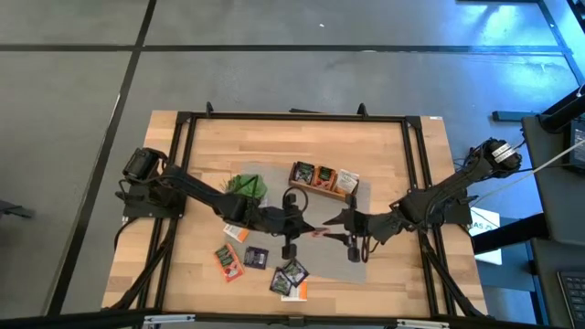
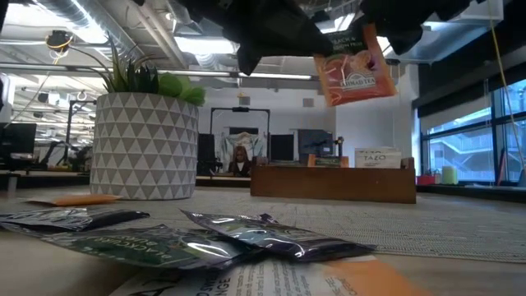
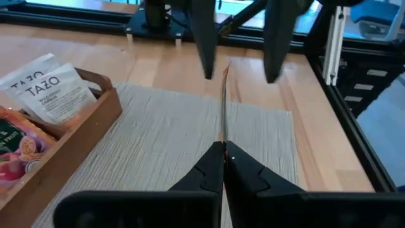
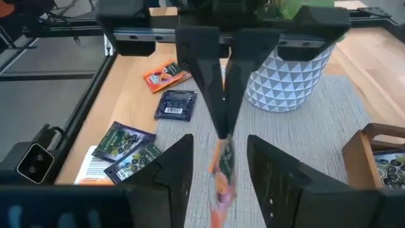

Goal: Pick & Place Tea
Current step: Put the orange tea bag into the middle section of the wooden organizer

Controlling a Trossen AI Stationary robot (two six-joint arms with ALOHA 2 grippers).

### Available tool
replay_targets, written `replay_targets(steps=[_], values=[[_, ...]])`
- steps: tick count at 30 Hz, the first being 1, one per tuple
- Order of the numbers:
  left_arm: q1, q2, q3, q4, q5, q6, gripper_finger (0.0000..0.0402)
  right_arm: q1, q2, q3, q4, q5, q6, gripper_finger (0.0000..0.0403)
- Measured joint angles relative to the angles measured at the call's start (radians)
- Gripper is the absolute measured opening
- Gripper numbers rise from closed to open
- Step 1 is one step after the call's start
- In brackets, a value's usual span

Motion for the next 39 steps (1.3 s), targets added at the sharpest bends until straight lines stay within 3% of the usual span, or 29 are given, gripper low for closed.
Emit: replay_targets(steps=[11,18,24,26,33,39], values=[[0.003,0.0,0.0,0.022,0.003,0.006,0.0003,-0.007,0.0,0.0,-0.009,-0.033,0.082,0.013],[0.002,0.0,0.0,0.031,0.014,0.009,0.0005,-0.007,0.0,0.0,-0.029,-0.056,0.103,0.008],[0.002,0.0,0.0,0.031,0.015,0.009,0.0002,-0.008,0.0,0.0,-0.033,-0.053,0.1,0.001],[0.002,0.0,0.0,0.031,0.015,0.009,0.0004,-0.008,0.0,0.0,-0.033,-0.051,0.099,0.0008],[-0.001,0.0,0.0,0.03,0.014,0.008,0.0024,-0.008,-0.003,0.0,-0.056,-0.024,0.091,0.0005],[-0.022,-0.025,0.0,0.003,0.004,0.033,0.0082,-0.005,-0.03,0.002,-0.144,0.016,0.091,0.0004]])
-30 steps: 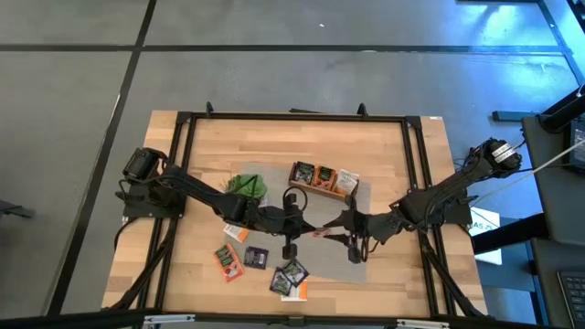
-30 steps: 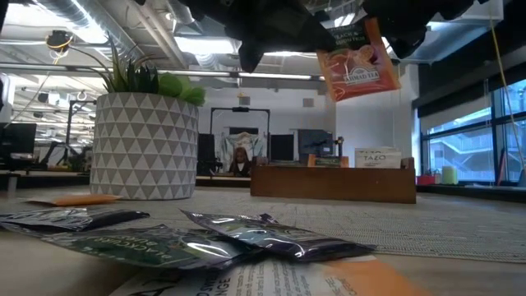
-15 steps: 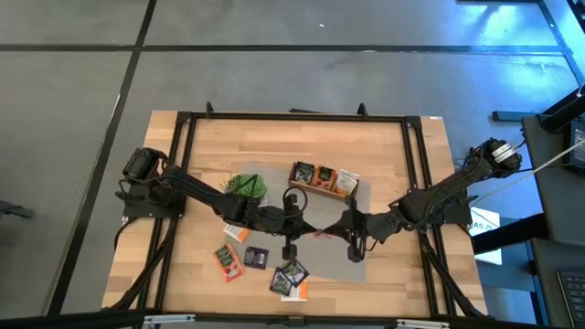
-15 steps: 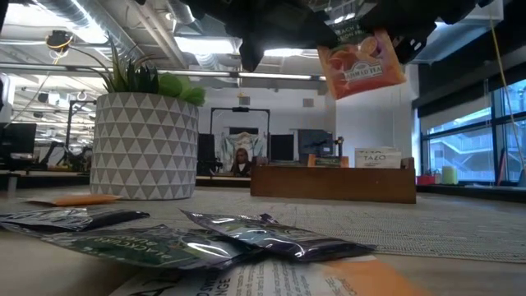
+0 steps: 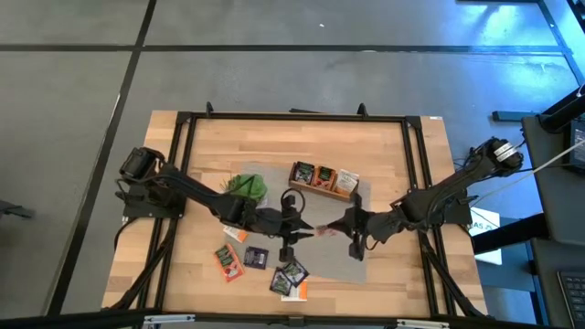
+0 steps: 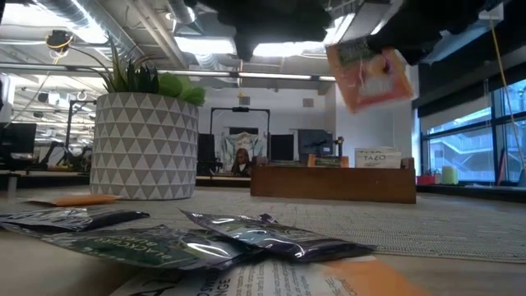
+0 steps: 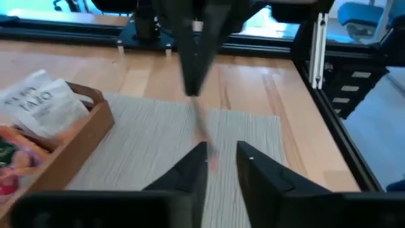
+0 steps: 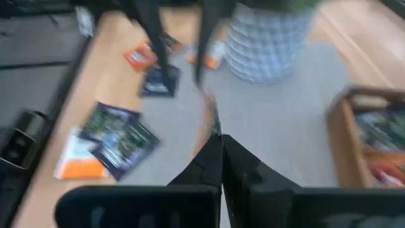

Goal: Pick & Place Tea
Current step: Put the orange tea bag into the middle section of the wooden organizer

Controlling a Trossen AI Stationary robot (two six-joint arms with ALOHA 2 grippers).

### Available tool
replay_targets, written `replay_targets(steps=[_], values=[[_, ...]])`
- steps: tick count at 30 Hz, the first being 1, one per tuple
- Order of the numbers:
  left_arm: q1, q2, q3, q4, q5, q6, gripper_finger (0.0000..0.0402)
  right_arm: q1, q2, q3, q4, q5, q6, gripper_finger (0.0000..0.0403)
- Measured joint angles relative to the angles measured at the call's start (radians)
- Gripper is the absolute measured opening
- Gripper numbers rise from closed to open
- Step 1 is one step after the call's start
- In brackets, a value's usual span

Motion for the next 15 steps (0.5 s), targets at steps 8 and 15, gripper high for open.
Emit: replay_targets(steps=[8,15], values=[[-0.067,-0.104,-0.056,-0.021,-0.161,0.009,0.0144,0.002,-0.09,-0.001,-0.107,0.091,-0.009,0.0004],[-0.126,-0.18,-0.135,0.062,-0.251,0.067,0.0152,-0.028,-0.198,-0.143,0.044,0.144,-0.018,0.0003]])
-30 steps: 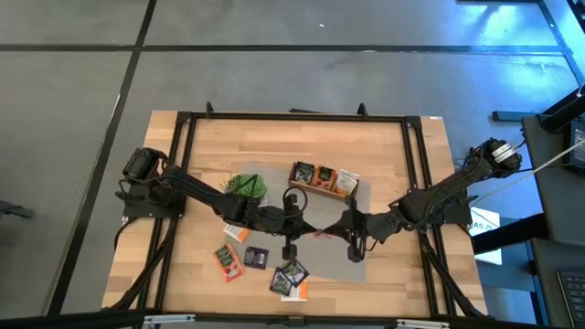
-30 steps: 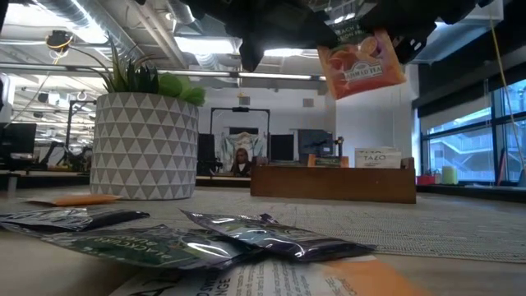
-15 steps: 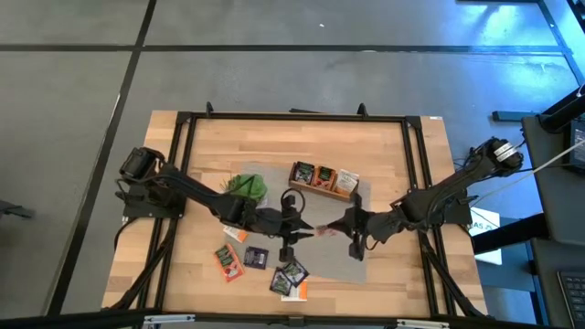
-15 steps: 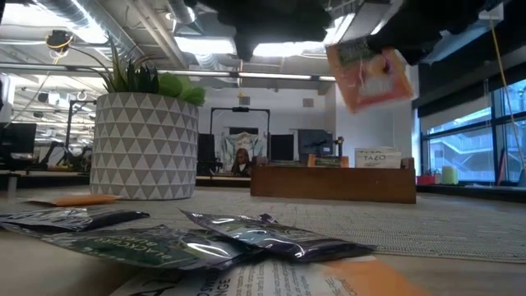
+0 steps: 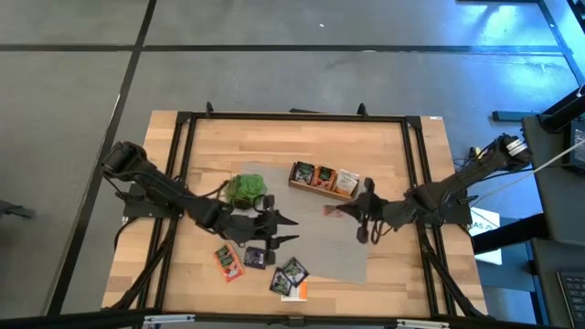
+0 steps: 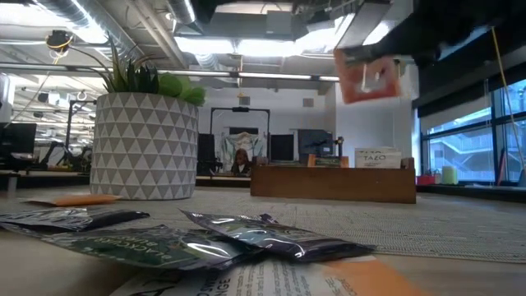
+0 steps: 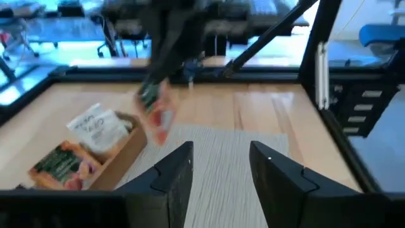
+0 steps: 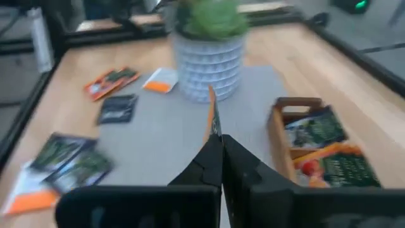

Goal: Pick & Place Tea
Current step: Put the orange tea bag into the middle section of the wooden organizer

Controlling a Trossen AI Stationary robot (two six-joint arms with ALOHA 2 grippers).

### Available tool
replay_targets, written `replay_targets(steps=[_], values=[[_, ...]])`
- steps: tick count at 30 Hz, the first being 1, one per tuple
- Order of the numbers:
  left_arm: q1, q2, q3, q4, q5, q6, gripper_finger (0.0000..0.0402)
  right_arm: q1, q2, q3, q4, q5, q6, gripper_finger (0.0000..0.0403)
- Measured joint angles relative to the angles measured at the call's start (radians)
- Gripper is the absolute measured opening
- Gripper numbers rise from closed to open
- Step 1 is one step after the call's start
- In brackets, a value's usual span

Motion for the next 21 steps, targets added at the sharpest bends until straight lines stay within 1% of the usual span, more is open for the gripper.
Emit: replay_targets(steps=[4,6,8,14,17,21], values=[[-0.004,-0.004,-0.002,0.012,-0.007,0.021,0.015,-0.059,-0.021,-0.133,0.24,0.064,-0.107,0.0003],[0.005,0.002,-0.002,0.011,-0.005,0.021,0.0149,-0.11,-0.015,-0.185,0.336,0.079,-0.154,0.0003],[0.007,0.003,-0.003,0.007,-0.005,0.021,0.0148,-0.171,-0.002,-0.231,0.422,0.067,-0.174,0.0003],[0.014,0.003,-0.003,0.006,0.001,0.021,0.0152,-0.317,0.074,-0.311,0.605,-0.032,-0.213,0.0003],[0.014,0.003,-0.003,0.003,0.001,0.021,0.0152,-0.351,0.109,-0.32,0.657,-0.061,-0.246,0.0003],[0.014,0.003,-0.003,0.003,0.001,0.021,0.0152,-0.371,0.15,-0.32,0.709,-0.069,-0.283,0.0003]])
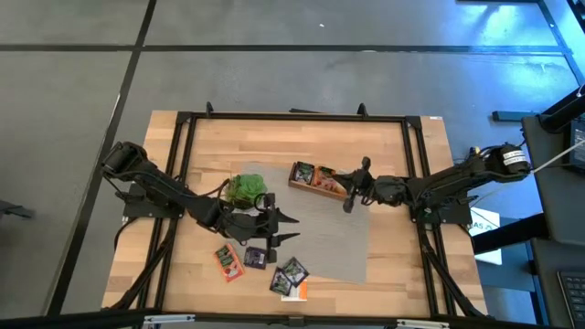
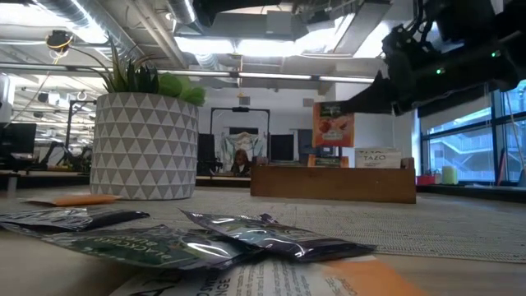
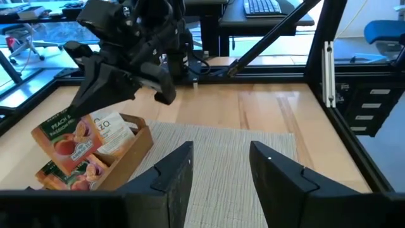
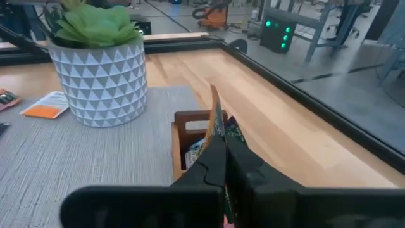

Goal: Pick & Place Tea
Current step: Put the orange tea bag into the middle section of the wooden organizer

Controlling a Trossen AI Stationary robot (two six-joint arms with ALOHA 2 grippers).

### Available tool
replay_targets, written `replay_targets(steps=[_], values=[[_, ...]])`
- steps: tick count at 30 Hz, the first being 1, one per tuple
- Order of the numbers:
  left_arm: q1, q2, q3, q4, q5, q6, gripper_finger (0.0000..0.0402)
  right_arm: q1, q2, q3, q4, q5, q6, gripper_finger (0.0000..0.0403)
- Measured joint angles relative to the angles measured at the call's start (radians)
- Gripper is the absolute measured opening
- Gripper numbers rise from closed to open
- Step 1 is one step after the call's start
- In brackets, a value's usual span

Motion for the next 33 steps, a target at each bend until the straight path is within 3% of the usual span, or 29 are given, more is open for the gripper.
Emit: replay_targets(steps=[22,33], values=[[0.0,0.001,0.0,-0.008,0.001,0.0,0.0152,-0.032,0.315,0.0,0.207,-0.018,-0.005,0.0006],[0.0,0.001,0.0,-0.008,0.001,0.0,0.0152,-0.032,0.38,0.001,0.21,-0.002,-0.005,0.001]])
